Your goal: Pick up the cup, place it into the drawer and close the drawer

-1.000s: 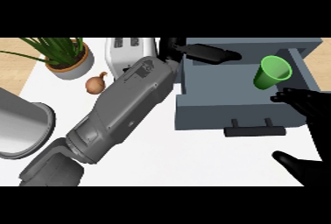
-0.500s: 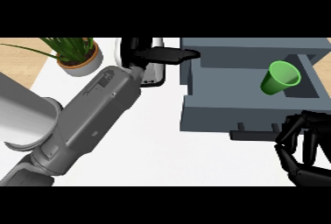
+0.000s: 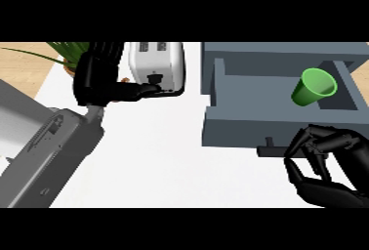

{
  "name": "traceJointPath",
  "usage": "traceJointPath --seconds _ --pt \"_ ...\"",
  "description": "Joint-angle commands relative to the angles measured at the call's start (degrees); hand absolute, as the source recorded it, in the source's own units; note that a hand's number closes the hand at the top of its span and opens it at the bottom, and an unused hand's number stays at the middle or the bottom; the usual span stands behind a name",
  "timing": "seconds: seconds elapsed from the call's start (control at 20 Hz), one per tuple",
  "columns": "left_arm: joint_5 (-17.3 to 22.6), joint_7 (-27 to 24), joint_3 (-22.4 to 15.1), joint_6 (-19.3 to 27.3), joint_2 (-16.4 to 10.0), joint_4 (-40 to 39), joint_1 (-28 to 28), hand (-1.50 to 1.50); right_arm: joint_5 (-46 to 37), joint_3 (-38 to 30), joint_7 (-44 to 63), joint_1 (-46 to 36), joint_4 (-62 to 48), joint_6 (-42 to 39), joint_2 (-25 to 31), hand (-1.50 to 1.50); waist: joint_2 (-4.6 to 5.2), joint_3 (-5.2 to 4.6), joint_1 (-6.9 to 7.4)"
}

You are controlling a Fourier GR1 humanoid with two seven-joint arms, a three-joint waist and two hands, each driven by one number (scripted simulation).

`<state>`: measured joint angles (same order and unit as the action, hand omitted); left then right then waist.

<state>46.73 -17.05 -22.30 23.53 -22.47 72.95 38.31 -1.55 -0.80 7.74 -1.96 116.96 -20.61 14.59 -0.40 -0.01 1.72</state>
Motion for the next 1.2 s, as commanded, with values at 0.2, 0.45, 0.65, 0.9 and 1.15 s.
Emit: traceJointPath --seconds 0.2,0.45,0.65,0.9,1.15 --pt "2.2 -2.1 3.9 -8.8 -6.2 5.9 -13.2 -1.5 -20.4 7.7 -10.4 -1.6 -5.5 -0.2 5.3 1.5 0.39 -0.02 0.27" --pt "2.5 -0.6 6.6 -11.1 -9.7 10.3 -18.4 -1.5 -29.5 10.1 -13.3 -6.3 -15.7 3.2 6.3 1.5 0.47 0.03 -0.08" --pt "1.8 -2.1 7.8 -12.4 -10.2 15.3 -24.9 -1.5 -34.6 10.5 -19.2 -10.1 -27.6 8.3 4.8 1.5 0.44 0.06 -0.13" --pt "2.1 -5.8 11.2 -19.1 -9.6 14.0 -31.1 -1.5 -41.0 13.5 -18.6 -15.9 -40.7 13.2 -0.7 -1.5 0.56 0.02 -0.38" --pt "0.2 -5.9 14.2 -23.0 -9.3 11.5 -33.0 -1.5 -44.7 13.2 -20.1 -22.1 -51.1 13.8 -2.0 -1.5 0.53 0.01 -0.87"
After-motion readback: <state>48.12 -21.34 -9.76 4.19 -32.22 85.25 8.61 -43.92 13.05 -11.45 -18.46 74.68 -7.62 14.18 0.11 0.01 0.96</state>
